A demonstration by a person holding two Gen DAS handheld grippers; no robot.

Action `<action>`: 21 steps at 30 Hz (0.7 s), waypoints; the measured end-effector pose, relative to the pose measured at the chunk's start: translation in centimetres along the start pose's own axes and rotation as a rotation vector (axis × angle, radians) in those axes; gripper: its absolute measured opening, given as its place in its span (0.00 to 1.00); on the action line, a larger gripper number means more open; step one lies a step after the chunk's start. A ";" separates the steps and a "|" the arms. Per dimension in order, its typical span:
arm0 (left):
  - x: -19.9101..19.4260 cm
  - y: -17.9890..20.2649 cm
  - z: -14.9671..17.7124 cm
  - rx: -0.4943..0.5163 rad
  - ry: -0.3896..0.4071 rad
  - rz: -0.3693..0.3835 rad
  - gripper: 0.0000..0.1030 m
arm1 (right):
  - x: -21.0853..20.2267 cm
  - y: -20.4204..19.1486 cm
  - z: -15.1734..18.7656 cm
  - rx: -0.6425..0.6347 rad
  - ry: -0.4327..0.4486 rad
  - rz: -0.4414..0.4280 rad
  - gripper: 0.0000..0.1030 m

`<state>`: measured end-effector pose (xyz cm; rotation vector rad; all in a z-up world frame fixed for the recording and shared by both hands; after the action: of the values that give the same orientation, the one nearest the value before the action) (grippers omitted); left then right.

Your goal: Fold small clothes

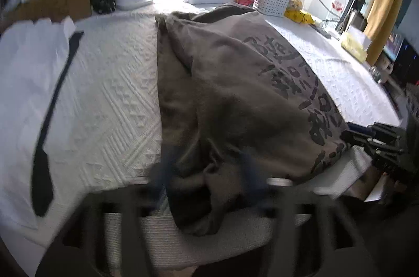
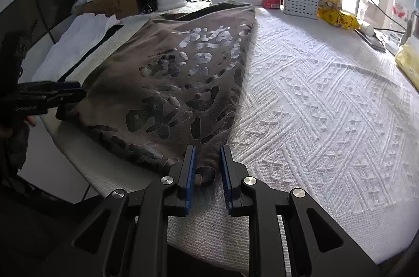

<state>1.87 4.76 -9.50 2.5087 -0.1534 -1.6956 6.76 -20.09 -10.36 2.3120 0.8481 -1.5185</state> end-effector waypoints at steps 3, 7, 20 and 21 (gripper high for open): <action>0.1 0.4 -0.3 0.017 -0.012 -0.010 0.75 | -0.1 0.3 -0.1 -0.003 -0.010 0.000 0.32; 0.7 0.1 -0.7 0.013 -0.043 -0.028 0.75 | -0.4 0.9 -0.2 0.006 -0.002 -0.026 0.36; 0.3 -0.4 -4.0 -0.018 -0.026 -0.052 0.75 | 0.1 3.7 -3.5 0.015 0.017 -0.061 0.50; 0.5 -0.3 -4.4 -0.005 -0.027 -0.055 0.75 | 0.2 3.9 -3.9 0.014 0.015 -0.059 0.50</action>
<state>6.16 5.10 -8.36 2.5093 -0.0829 -1.7487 12.04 -21.18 -9.30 2.3311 0.9206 -1.5371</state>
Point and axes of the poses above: each gripper's, at about its wrist camera, not at the fingertips, and x roughly the way its jaws point, y to its right, z to its underside, the point moved 2 cm from there along x, roughly the way its jaws point, and after that the axes turned 14 degrees about -y, right-handed, at the moved point
